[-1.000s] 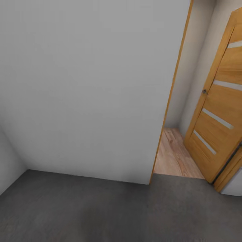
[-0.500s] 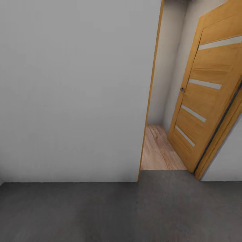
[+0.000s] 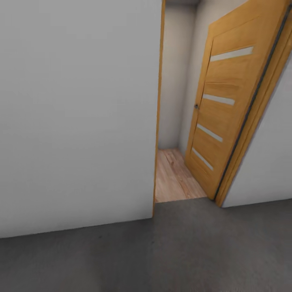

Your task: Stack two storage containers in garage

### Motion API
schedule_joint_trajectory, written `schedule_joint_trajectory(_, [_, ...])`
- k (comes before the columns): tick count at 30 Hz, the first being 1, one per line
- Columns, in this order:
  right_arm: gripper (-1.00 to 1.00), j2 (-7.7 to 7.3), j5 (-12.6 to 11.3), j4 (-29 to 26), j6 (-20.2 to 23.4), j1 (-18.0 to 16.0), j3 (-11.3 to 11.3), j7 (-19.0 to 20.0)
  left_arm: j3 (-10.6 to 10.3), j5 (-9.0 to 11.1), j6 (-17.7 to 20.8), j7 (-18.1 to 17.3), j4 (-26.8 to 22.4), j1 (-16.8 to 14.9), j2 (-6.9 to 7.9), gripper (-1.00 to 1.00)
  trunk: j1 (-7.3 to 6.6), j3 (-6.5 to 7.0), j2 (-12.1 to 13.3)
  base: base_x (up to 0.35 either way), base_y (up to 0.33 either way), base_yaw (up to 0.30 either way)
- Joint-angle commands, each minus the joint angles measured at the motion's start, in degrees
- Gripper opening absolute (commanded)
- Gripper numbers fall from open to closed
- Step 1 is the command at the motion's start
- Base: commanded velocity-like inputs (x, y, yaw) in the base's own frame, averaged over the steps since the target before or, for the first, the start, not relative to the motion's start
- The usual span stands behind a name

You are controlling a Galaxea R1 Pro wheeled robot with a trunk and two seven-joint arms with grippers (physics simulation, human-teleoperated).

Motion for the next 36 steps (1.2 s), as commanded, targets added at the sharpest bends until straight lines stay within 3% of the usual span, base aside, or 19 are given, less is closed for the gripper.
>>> schedule_joint_trajectory(1, [1.0, 0.04, -0.6, 0.1, -0.2, -0.1, 0.5, -0.1, 0.0, 0.4, 0.2, 0.2, 0.0, 0.0, -0.01, 1.0, 0.0, -0.06, 0.0, 0.0, 0.0, -0.295])
schedule_joint_trajectory(36, [1.0, -0.18, -0.5, 0.1, -0.4, -0.1, 0.5, -0.2, 0.0, 0.4, 0.2, 0.2, 0.0, 0.0, 0.0, 1.0, 0.0, -0.06, 0.0, 0.0, 0.0, -0.295])
